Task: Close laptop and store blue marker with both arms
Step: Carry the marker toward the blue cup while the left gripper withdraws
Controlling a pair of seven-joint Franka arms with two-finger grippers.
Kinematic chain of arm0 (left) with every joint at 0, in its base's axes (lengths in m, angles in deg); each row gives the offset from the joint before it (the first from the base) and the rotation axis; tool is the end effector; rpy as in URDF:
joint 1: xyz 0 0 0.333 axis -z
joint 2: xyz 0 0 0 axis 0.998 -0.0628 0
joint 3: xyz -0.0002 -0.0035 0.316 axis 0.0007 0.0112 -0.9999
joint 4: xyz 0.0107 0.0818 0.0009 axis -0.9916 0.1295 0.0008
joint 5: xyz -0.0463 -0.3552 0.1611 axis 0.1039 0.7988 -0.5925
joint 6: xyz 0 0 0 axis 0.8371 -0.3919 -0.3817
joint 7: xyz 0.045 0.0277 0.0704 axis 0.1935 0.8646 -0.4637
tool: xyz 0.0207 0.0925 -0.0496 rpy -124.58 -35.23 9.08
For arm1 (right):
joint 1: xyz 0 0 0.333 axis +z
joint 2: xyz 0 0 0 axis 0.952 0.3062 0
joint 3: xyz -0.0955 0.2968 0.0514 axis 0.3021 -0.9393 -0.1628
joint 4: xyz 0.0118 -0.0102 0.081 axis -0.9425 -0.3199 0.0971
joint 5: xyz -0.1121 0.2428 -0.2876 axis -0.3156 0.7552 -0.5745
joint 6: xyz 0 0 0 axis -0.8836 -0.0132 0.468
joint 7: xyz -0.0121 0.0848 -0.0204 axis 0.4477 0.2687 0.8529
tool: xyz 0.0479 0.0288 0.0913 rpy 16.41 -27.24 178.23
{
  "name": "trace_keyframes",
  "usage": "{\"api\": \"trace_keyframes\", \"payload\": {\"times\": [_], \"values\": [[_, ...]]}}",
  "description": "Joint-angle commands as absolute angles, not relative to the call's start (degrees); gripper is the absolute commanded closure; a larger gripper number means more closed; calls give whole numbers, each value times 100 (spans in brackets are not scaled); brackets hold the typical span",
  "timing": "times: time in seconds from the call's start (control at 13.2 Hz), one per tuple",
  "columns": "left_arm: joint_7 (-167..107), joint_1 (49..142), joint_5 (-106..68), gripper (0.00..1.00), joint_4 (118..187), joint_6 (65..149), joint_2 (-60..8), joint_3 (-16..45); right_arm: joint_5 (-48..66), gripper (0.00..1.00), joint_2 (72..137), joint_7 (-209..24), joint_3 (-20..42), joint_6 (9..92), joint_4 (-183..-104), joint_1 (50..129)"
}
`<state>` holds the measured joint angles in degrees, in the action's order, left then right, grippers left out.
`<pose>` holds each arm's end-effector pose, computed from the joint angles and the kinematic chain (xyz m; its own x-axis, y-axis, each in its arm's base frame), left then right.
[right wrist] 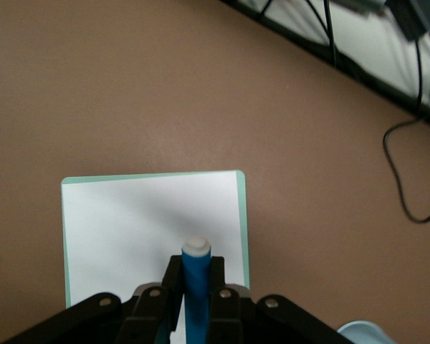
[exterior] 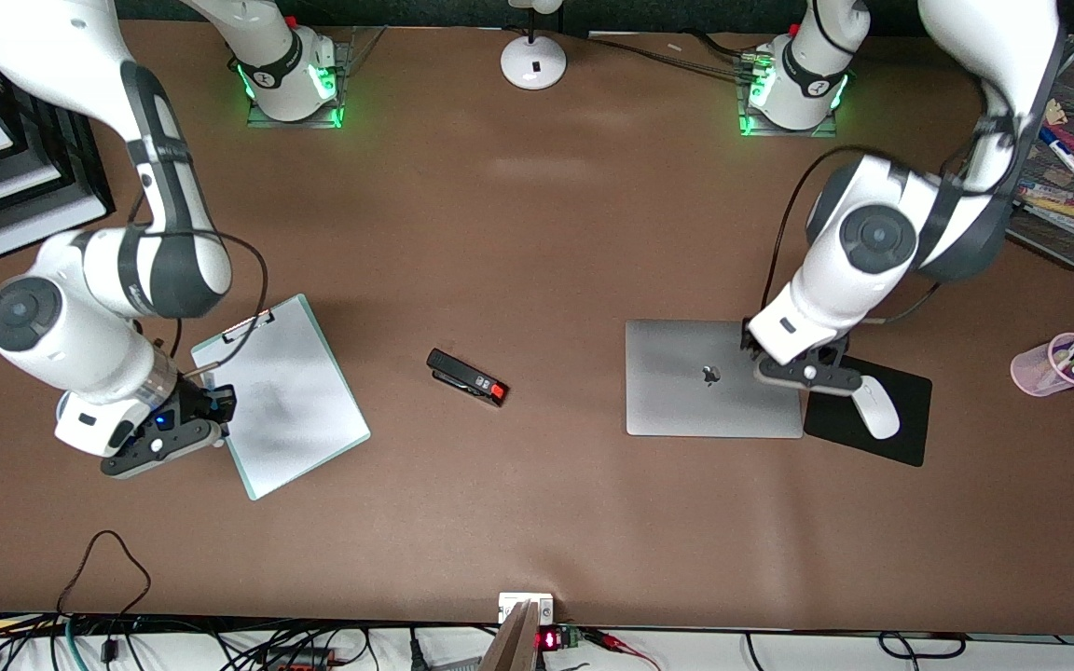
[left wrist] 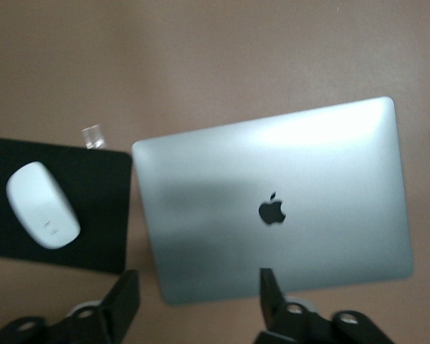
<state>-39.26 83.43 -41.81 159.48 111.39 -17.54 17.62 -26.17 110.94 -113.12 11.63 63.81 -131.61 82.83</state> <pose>0.5962 -0.1739 0.3706 0.9864 -0.1641 0.0074 -0.1627 -0.9820 -0.0957 0.7133 0.0717 0.3755 0.8466 0.5051 0.1678 0.4940 -0.8630 0.1059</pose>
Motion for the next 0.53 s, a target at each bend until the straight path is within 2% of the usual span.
{"api": "trace_keyframes", "payload": {"times": [0.0,0.23,0.45], "values": [[-3968,8297,-4229,0,16007,10391,-1279,1945,-2586,93,10833,-12332,1145,6289,-13028,8237],[-3575,8288,-3652,0,15885,9670,-760,1928,-2438,95,10481,-12923,1145,6289,-13045,8228],[-3178,8025,-2894,0,15026,8178,-662,1919,-1894,95,10182,-13773,1145,6280,-13141,8088]]}}
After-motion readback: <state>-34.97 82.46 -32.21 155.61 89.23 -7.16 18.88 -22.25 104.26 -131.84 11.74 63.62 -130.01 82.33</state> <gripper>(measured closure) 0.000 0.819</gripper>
